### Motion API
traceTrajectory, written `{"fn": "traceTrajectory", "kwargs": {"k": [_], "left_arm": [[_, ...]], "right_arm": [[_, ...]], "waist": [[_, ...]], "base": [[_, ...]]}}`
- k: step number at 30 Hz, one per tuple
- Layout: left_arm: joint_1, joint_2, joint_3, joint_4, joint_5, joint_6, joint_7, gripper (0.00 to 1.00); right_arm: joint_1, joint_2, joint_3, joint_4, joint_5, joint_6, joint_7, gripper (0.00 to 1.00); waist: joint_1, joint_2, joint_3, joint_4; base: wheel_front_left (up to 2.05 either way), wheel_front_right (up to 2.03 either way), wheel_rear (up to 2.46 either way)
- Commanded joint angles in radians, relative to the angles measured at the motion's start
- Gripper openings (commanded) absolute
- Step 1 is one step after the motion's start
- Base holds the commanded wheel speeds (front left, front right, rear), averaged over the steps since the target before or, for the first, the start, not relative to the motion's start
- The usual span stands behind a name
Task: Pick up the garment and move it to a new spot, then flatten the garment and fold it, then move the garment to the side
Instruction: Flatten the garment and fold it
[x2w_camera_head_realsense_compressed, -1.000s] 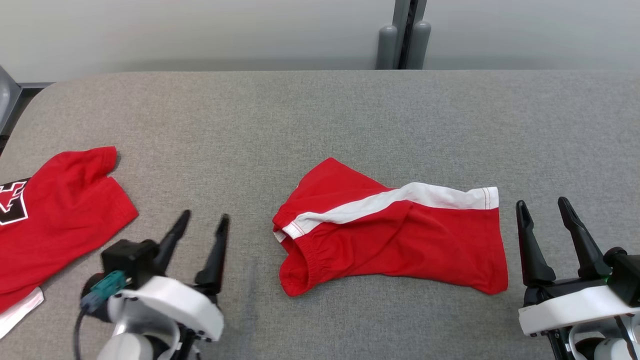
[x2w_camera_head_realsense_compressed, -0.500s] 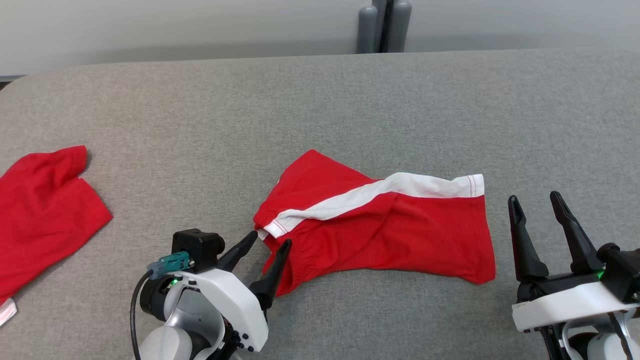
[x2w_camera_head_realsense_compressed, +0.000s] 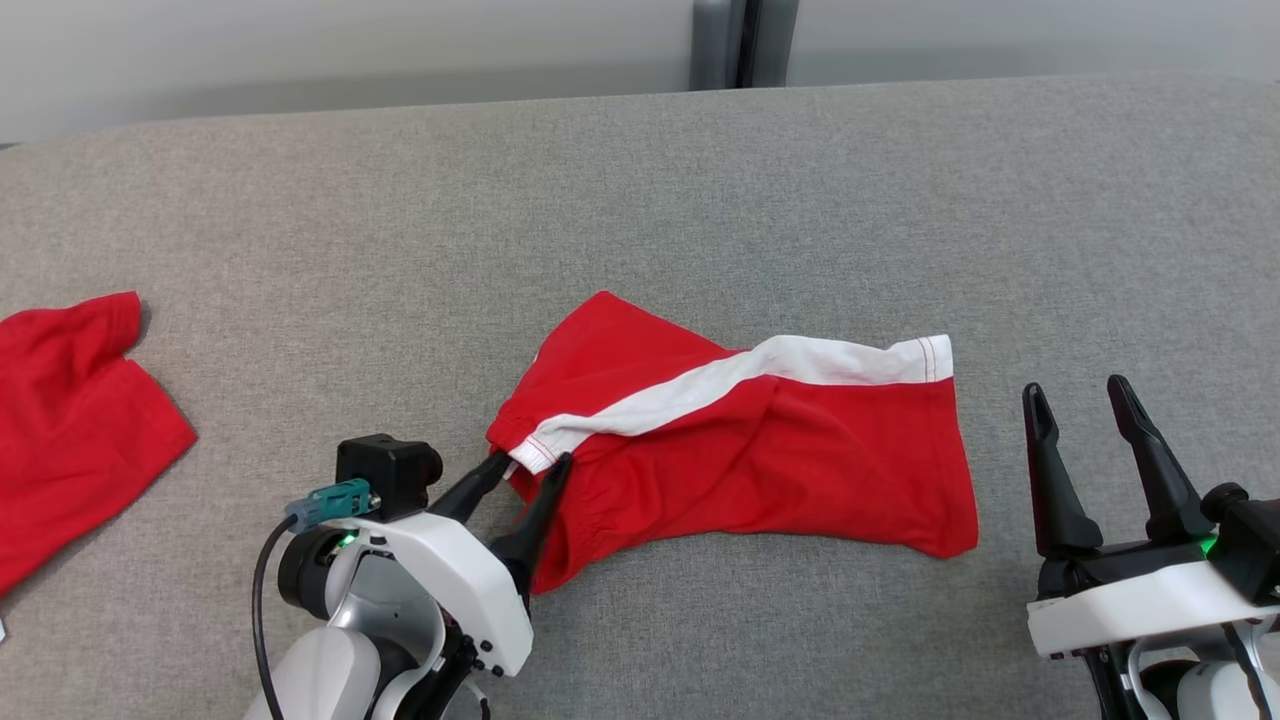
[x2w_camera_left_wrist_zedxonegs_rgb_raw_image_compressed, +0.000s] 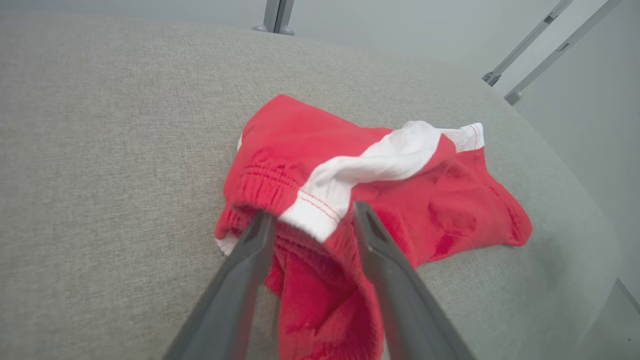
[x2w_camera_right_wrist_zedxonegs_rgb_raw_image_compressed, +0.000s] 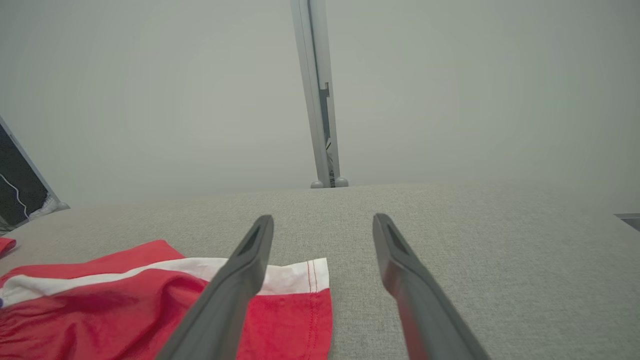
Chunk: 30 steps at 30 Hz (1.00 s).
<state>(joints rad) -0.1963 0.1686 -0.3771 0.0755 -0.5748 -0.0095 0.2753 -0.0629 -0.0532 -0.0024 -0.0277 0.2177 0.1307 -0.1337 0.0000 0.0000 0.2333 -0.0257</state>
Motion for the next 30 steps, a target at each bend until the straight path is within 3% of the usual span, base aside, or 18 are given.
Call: {"fn": "traceTrajectory", "kwargs": {"k": [1, 16, 30], "left_arm": [[-0.018, 0.002, 0.004, 0.004, -0.002, -0.006, -0.010, 0.00], [-0.048, 0.016, -0.002, -0.004, 0.020, -0.010, -0.048, 0.00], [-0.086, 0.012, -0.018, 0.005, 0.025, -0.024, -0.070, 0.00]], "right_arm": [[-0.014, -0.001, -0.006, 0.000, -0.006, 0.000, -0.008, 1.00], [-0.135, -0.072, 0.021, 0.131, 0.032, 0.000, -0.008, 1.00], [-0.324, -0.142, 0.137, 0.405, 0.121, 0.000, 0.071, 1.00]], "waist": [[0.0000, 0.0000, 0.001, -0.001], [0.0000, 0.0000, 0.065, 0.038], [0.0000, 0.0000, 0.148, 0.085]], "base": [[0.00, 0.00, 0.00], [0.00, 0.00, 0.00], [0.00, 0.00, 0.00]]}}
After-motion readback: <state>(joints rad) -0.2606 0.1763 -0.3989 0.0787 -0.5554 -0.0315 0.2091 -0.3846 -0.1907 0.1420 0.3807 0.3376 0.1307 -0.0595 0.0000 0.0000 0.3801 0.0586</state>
